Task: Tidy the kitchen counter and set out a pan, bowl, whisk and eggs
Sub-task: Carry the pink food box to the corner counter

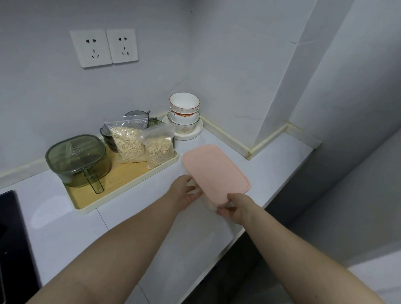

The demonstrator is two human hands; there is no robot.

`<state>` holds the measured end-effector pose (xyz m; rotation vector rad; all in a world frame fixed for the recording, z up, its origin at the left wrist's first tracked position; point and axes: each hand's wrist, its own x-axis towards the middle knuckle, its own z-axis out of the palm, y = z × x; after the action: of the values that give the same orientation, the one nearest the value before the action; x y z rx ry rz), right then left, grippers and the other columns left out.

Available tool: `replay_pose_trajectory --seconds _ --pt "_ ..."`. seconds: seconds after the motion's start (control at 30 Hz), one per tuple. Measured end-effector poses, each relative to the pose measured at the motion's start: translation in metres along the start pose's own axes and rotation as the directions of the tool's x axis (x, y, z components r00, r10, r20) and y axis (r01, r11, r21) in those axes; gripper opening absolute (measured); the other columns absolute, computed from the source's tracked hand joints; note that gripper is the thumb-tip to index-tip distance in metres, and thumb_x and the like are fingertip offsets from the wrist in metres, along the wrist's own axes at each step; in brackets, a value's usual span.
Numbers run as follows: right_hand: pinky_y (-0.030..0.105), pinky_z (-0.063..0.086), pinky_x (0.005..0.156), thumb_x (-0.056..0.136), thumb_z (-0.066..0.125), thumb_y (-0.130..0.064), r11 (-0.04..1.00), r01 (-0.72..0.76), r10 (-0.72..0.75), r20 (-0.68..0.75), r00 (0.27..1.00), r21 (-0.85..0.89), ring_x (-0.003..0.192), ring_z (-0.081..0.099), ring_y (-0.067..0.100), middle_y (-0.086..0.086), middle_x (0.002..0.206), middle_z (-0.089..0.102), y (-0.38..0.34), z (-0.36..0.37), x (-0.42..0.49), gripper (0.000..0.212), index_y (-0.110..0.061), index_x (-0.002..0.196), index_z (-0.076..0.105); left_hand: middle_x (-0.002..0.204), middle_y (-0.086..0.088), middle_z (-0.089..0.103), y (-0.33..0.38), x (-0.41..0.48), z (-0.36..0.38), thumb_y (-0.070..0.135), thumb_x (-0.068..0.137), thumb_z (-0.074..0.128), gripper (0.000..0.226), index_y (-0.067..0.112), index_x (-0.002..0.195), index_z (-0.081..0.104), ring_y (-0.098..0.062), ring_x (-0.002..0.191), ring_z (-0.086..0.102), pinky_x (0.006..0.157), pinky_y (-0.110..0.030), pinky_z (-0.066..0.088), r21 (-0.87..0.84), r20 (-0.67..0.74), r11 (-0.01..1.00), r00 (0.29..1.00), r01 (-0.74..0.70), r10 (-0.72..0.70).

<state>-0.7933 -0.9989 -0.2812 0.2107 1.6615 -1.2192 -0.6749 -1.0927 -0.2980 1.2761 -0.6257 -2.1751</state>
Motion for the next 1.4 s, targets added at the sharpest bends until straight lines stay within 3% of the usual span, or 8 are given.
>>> replay_pose_trajectory --seconds 0.23,0.4,0.53,0.7,0.93,1.13,1.23,1.4 --pt "0.043 0.05 0.093 0.097 0.041 0.0 1.0 0.016 -0.016 -0.029 0.999 -0.003 0.119 0.051 0.042 0.021 0.129 0.051 -0.024 0.012 0.028 0.034 0.001 0.131 0.043 0.114 -0.021 0.049 0.023 0.018 0.018 0.012 0.096 0.045 0.026 0.007 0.121 0.049 -0.03 0.08 0.059 0.061 -0.035 0.058 -0.048 0.091 0.999 0.996 -0.018 0.022" --pt "0.042 0.055 0.084 0.094 0.051 -0.005 0.996 0.085 -0.082 -0.094 0.992 0.021 0.111 0.059 0.034 0.013 0.075 0.046 -0.043 0.016 0.051 0.022 0.001 0.116 0.05 0.138 -0.025 0.04 0.03 0.042 0.028 0.026 0.099 0.042 0.045 0.01 0.141 0.037 -0.038 0.123 0.048 0.091 -0.041 0.046 0.018 0.083 0.999 0.996 -0.028 0.027" --pt "0.045 0.055 0.085 0.088 0.054 0.002 0.984 0.169 -0.159 -0.143 0.977 0.063 0.067 0.055 0.025 0.012 0.073 0.05 -0.052 0.021 0.065 0.007 0.001 0.095 0.053 0.148 -0.021 0.031 0.035 0.056 0.039 0.031 0.101 0.039 0.052 0.014 0.148 0.028 -0.036 0.135 0.036 0.102 -0.043 0.038 0.014 0.085 1.0 0.996 -0.022 0.021" --pt "0.047 0.053 0.088 0.081 0.049 0.011 0.965 0.253 -0.244 -0.126 0.962 0.065 0.062 0.05 0.021 0.012 0.074 0.053 -0.063 0.024 0.08 0.021 -0.004 0.067 0.05 0.152 -0.018 0.027 0.041 0.071 0.057 0.034 0.101 0.038 0.054 0.018 0.15 0.022 -0.034 0.138 0.032 0.111 -0.043 0.029 0.006 0.091 0.999 0.995 -0.033 0.032" --pt "0.033 0.045 0.086 0.095 0.046 -0.001 0.93 0.173 -0.217 0.105 0.971 0.324 0.076 0.053 0.022 0.015 0.094 0.053 -0.079 0.017 0.086 0.016 -0.004 0.111 0.048 0.153 -0.013 0.026 0.046 0.078 0.072 0.036 0.101 0.037 0.054 0.019 0.15 0.021 -0.03 0.141 0.027 0.113 -0.042 0.023 0.003 0.096 0.999 0.994 -0.049 0.048" --pt "0.03 0.049 0.076 0.094 0.041 -0.002 0.868 0.144 -0.225 0.118 0.967 0.475 0.078 0.052 0.02 0.01 0.097 0.052 -0.085 0.02 0.089 0.016 -0.005 0.105 0.052 0.153 -0.01 0.029 0.053 0.085 0.078 0.036 0.102 0.035 0.053 0.016 0.149 0.023 -0.026 0.142 0.026 0.114 -0.042 0.022 0.019 0.114 0.999 0.993 -0.04 0.037" --pt "0.033 0.049 0.093 0.09 0.041 0.002 0.8 0.144 -0.231 0.078 0.97 0.583 0.083 0.054 0.023 0.012 0.095 0.053 -0.091 0.019 0.09 0.018 -0.004 0.097 0.057 0.155 -0.007 0.026 0.053 0.088 0.082 0.039 0.102 0.033 0.054 0.018 0.15 0.021 -0.024 0.144 0.022 0.114 -0.043 0.02 0.031 0.127 0.999 0.992 -0.028 0.024" --pt "0.033 0.044 0.097 0.093 0.04 -0.003 0.808 0.131 -0.251 0.135 0.959 0.574 0.106 0.055 0.022 0.013 0.111 0.048 -0.093 0.019 0.087 0.034 -0.007 0.124 0.053 0.155 -0.006 0.026 0.057 0.09 0.082 0.044 0.101 0.033 0.056 0.019 0.149 0.023 -0.023 0.144 0.023 0.115 -0.043 0.017 0.073 0.132 0.997 0.991 -0.022 0.012"
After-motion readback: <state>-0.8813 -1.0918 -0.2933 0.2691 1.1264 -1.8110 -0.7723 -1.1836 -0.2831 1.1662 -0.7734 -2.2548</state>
